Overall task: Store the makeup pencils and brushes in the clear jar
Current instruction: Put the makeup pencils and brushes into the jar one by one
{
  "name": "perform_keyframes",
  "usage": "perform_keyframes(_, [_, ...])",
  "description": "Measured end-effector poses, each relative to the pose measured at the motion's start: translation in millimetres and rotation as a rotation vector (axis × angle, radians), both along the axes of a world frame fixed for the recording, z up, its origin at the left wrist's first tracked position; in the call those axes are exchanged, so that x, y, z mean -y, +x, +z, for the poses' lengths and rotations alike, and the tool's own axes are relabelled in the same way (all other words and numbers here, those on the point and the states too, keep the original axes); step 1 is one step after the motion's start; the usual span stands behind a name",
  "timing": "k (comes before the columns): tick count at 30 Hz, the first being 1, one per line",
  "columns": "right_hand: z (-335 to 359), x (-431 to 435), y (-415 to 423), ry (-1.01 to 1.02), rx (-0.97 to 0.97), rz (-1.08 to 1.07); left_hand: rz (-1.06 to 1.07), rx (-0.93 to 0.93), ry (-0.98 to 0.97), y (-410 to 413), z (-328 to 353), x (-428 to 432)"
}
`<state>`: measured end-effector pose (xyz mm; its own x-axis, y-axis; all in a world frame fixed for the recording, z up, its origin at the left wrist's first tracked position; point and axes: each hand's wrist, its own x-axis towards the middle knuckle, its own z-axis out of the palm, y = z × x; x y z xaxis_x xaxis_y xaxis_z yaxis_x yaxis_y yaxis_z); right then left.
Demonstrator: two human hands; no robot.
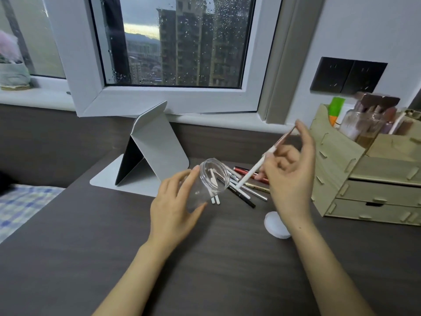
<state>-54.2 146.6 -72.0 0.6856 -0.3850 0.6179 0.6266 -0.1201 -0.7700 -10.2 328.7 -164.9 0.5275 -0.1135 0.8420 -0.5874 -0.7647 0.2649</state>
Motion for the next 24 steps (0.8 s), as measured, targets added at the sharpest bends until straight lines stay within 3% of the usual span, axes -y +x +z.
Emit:
perform_keyframes(4, [-8,-14,-3,-0.006,0.034,0.022,-0.032,0.015,0.060,-1,-1,2])
perform_keyframes(8, [-42,-23,1,-0.217,-0.099,-0.081,-0.038,0.045,0.062,0,-3,0])
perform_keyframes(14, [-59,-18,8,-0.457,-0.129,-0.248,-0.019,0.070,0.054,5,-3,-5])
perform_keyframes(17, [-62,-14,14,-0.414,-0.199,-0.237,-0.010,0.049,0.023,5,-1,-8])
perform_keyframes(19, [-66,-11,24,-0.393,-0.281,-0.250,0.015,0.012,-0.061,6,2,-10])
perform_keyframes(24, [-86,-21,64,-0.849,-0.676,-0.211,0.043,-0.072,-0.318,7,7,-13])
